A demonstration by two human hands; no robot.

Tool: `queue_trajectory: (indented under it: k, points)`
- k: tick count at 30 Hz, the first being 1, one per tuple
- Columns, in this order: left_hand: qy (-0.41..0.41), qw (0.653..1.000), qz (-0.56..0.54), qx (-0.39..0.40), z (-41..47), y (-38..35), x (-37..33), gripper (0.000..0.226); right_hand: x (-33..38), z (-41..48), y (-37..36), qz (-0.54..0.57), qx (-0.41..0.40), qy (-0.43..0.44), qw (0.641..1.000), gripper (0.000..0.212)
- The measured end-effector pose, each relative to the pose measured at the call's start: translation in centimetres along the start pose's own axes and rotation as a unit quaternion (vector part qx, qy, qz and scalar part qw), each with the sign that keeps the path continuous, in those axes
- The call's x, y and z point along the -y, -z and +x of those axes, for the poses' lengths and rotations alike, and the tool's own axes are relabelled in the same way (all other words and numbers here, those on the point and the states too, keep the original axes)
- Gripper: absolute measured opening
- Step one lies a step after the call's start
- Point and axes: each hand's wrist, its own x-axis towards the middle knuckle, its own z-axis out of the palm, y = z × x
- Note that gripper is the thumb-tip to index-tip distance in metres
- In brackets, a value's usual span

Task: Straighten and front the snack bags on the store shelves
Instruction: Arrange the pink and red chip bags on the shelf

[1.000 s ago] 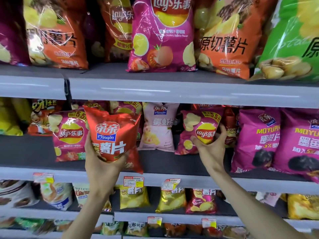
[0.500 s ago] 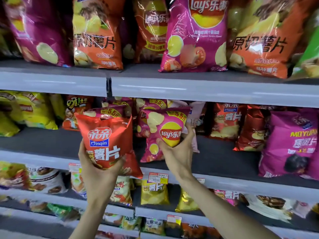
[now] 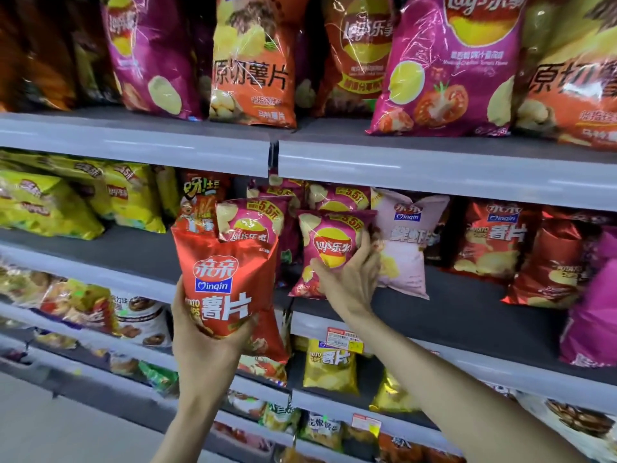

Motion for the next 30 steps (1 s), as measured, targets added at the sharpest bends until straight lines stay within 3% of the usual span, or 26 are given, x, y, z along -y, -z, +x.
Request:
queue_trajectory:
  k: [5,9,13,18,20,25,30]
  points:
    - [0.014,0.999,0.025,0.026,-0.3,0.2,0.4,0.109,-2.5,-0.9,2.3,0.079,0.07,0.08,0.991,0.104]
    - [0.019,0.998,0.051,0.04,-0.4,-0.7,-0.3,0.109,-2.8,-0.2,2.3,0.065,0.077,0.11,0.989,0.1]
    - [0.018,0.997,0.051,0.061,-0.9,-2.8,-1.6,0.112,-2.4,0.7,1.1,0.07,0.051,0.107,0.991,0.095]
    - [-0.004,0.994,0.049,0.097,-1.6,-6.5,-3.2,0.11,-2.8,1.2,2.8,0.106,0.096,0.099,0.985,0.096]
    - [-0.008,0.991,0.045,0.127,-2.3,-8.3,-4.1,0.109,-4.0,1.1,4.9,0.148,0.069,0.098,0.982,0.086]
    - [-0.007,0.972,0.029,0.232,-5.3,-13.5,-6.3,0.107,-7.9,-0.3,13.4,0.189,-0.039,0.099,0.976,0.03]
    - [-0.016,0.947,0.028,0.318,-7.9,-20.8,-8.5,0.103,-10.7,-1.3,20.4,0.203,-0.105,0.062,0.971,0.022]
